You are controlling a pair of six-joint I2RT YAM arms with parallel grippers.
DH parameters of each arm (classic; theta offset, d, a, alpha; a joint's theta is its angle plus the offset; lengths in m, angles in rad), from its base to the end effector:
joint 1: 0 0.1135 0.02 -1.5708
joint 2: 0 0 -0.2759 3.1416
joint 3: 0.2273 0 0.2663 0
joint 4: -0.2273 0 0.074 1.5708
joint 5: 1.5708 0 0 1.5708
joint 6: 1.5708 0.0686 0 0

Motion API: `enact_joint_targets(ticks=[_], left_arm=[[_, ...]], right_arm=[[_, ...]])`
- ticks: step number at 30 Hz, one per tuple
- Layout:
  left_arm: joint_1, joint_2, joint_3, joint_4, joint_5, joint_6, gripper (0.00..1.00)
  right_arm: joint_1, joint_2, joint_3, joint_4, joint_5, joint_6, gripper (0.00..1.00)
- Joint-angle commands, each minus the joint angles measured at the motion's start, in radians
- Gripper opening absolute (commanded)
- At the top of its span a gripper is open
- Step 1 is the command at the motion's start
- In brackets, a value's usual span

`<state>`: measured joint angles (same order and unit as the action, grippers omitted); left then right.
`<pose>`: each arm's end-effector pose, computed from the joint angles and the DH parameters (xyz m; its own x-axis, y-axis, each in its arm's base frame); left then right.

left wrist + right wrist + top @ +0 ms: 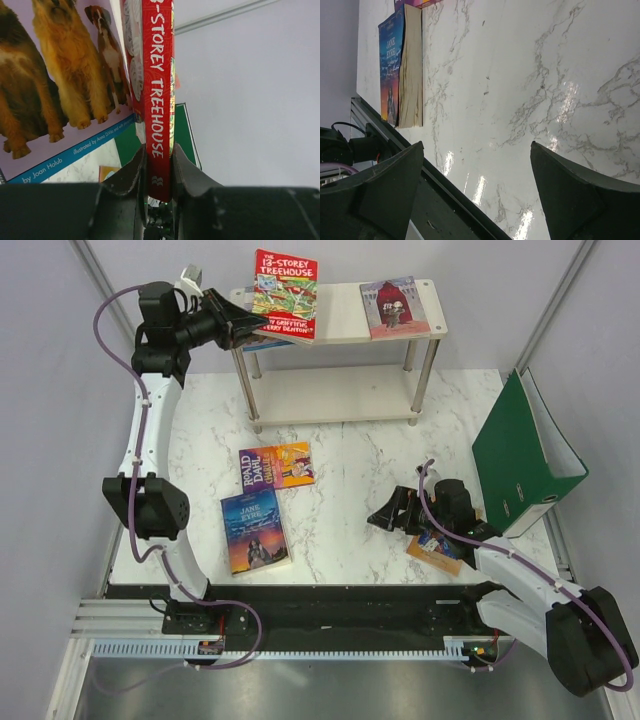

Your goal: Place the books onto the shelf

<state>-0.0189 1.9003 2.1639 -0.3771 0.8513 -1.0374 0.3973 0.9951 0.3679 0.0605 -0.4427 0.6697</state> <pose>0.4615 -0.0603 0.4866 -0.7117 -0.5541 -0.4318 0.2887 0.3297 -0.8989 0.2005 0.1160 0.1682 -0.8120 0.2676 -0.5187 -0.2281 0.6726 0.7040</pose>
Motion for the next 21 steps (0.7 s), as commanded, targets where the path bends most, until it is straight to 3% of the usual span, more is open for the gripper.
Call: enact_joint_targets(ticks=[1, 15, 21], left_arm=[[0.002, -0.083, -0.041, 0.191, -0.012, -0.075, 0.02], [0.002, -0.087, -0.093, 0.254, -0.107, -0.093, 0.02], [0.002, -0.076, -0.090, 0.189, -0.126, -0.070, 0.02]], right_arm=[[0.005, 0.004, -0.007, 0.067, -0.004, 0.008, 0.94], [0.005, 0.027, -0.012, 0.084, -0.013, 0.013, 0.95], [0.003, 0.025, -0.015, 0.084, -0.014, 0.014, 0.95]])
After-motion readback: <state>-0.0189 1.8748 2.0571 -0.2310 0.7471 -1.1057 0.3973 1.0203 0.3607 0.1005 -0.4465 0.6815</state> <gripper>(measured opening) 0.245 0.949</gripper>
